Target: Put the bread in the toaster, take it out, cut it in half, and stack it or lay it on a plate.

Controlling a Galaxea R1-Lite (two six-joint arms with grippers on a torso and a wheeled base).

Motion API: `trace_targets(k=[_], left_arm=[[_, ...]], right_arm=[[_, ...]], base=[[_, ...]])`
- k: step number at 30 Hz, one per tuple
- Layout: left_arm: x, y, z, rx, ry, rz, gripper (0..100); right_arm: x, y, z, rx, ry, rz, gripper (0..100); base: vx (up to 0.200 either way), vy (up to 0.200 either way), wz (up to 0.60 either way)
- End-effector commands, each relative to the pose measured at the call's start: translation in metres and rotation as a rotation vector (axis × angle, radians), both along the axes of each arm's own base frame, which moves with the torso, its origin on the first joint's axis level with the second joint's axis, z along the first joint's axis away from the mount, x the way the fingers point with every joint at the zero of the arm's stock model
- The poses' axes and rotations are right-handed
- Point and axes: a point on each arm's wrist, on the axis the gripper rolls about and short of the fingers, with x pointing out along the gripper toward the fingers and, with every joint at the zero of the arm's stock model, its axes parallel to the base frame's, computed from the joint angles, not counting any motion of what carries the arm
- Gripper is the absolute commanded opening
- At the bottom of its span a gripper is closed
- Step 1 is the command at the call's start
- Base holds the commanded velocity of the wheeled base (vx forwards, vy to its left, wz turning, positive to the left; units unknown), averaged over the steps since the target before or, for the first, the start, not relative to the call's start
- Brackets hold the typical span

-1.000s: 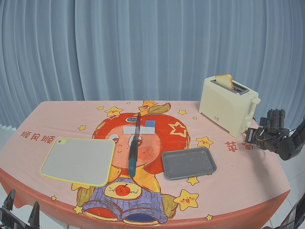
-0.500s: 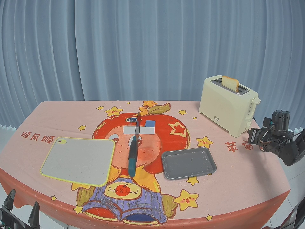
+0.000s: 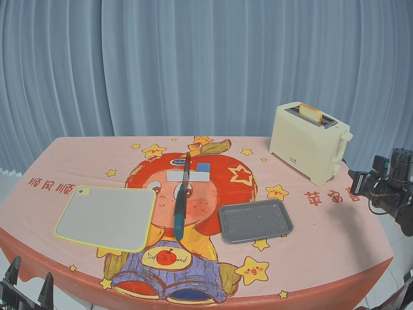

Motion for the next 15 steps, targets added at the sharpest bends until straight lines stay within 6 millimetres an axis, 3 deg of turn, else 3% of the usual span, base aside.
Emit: trace_targets(k=[1,3,4,8,15], left_arm=[[0.000,0.000,-0.005,0.000,0.001,0.000,100],[0.000,0.000,-0.005,0.000,0.001,0.001,100],[0.000,0.000,-0.005,0.000,0.001,0.000,100],[0.000,0.000,-0.005,0.000,0.001,0.000,100],[0.000,0.000,-0.005,0.000,0.001,0.000,100]], right_arm=[[-0.022,-0.002,0.026,-0.004,-0.107,0.003,0],[-0.023,-0.004,0.031,-0.013,-0.122,-0.003,0],[-0.023,-0.007,0.032,-0.020,-0.128,-0.010,100],[-0.021,-0.017,0.037,-0.039,-0.152,-0.030,100],[-0.018,-0.015,0.054,-0.029,-0.216,0.020,100]], base=[[0.000,0.000,0.00],[0.000,0.000,0.00],[0.000,0.000,0.00],[0.000,0.000,0.00],[0.000,0.000,0.00]])
